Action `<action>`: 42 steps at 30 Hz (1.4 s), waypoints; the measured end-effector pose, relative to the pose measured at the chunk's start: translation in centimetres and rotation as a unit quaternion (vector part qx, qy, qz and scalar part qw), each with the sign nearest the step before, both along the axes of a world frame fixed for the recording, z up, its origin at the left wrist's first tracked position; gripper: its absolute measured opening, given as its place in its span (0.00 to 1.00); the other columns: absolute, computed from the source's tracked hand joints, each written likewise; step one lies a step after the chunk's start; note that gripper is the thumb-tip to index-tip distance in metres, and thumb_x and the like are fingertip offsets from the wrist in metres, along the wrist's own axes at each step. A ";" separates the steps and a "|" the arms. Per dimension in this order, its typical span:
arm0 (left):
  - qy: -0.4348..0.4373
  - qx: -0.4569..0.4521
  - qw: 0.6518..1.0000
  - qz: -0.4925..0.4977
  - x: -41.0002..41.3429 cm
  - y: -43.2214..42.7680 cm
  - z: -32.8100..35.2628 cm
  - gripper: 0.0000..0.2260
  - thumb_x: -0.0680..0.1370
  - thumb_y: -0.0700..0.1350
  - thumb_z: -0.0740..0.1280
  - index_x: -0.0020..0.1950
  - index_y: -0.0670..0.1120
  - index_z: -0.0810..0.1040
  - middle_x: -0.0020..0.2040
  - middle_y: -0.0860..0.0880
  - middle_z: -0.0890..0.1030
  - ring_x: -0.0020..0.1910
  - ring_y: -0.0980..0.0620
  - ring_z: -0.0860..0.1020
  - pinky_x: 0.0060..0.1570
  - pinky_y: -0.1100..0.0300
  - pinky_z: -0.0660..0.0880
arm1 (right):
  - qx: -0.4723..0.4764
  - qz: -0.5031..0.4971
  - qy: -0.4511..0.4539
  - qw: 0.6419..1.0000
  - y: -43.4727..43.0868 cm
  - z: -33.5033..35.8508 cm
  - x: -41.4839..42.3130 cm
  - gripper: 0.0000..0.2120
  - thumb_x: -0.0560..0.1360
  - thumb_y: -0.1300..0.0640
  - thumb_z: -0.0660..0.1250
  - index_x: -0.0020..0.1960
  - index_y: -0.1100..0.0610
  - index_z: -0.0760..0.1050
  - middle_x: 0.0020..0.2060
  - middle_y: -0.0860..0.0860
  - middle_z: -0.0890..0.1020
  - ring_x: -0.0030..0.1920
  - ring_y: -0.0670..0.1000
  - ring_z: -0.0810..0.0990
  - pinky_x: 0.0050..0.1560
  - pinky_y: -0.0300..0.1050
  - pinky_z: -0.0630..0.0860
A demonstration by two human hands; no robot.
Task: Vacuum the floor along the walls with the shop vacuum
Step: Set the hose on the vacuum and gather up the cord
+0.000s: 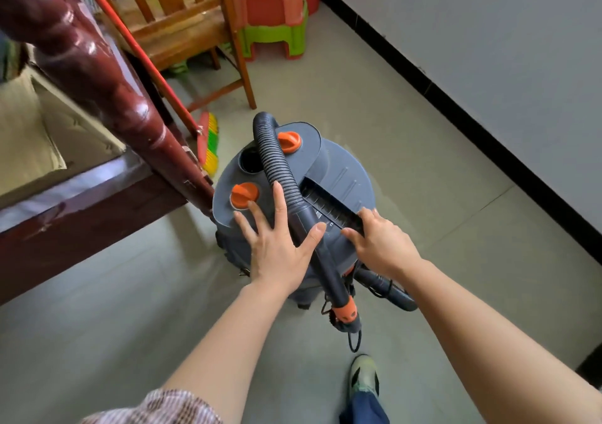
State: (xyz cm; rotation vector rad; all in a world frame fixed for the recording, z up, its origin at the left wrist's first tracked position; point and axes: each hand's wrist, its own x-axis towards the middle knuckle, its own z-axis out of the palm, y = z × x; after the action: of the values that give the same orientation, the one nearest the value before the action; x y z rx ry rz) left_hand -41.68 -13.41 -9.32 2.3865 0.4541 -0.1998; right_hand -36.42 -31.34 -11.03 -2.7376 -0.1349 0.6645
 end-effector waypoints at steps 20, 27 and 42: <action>0.051 -0.034 0.990 0.129 21.4 -3.2 0.7 0.44 0.74 0.70 0.57 0.75 0.60 0.29 0.78 0.33 0.42 0.75 0.34 0.32 0.74 0.40 0.41 | 0.014 0.112 -0.005 0.994 -0.6 -0.9 27.0 0.17 0.82 0.43 0.54 0.63 0.55 0.65 0.61 0.56 0.75 0.57 0.61 0.76 0.46 0.49 0.65; 0.058 -0.027 0.987 0.145 29.3 -1.6 1.0 0.43 0.75 0.69 0.57 0.75 0.59 0.28 0.77 0.31 0.42 0.75 0.32 0.32 0.74 0.37 0.42 | 0.004 0.119 0.008 0.993 1.7 -0.7 35.8 0.19 0.82 0.42 0.55 0.65 0.54 0.65 0.57 0.56 0.74 0.55 0.61 0.76 0.47 0.51 0.68; 0.135 0.102 0.982 0.087 43.8 2.8 2.3 0.39 0.79 0.65 0.53 0.76 0.55 0.29 0.78 0.33 0.53 0.76 0.32 0.54 0.65 0.38 0.68 | -0.054 0.112 -0.026 0.992 7.1 1.1 51.5 0.12 0.83 0.48 0.55 0.62 0.54 0.64 0.48 0.58 0.78 0.56 0.61 0.75 0.45 0.51 0.66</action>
State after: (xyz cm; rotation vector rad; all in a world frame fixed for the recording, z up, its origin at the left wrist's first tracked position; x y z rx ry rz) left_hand 2.13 -10.65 -7.05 2.5120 0.8429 -0.4179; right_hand 15.08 -24.28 -9.93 -2.8714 -0.4371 0.6781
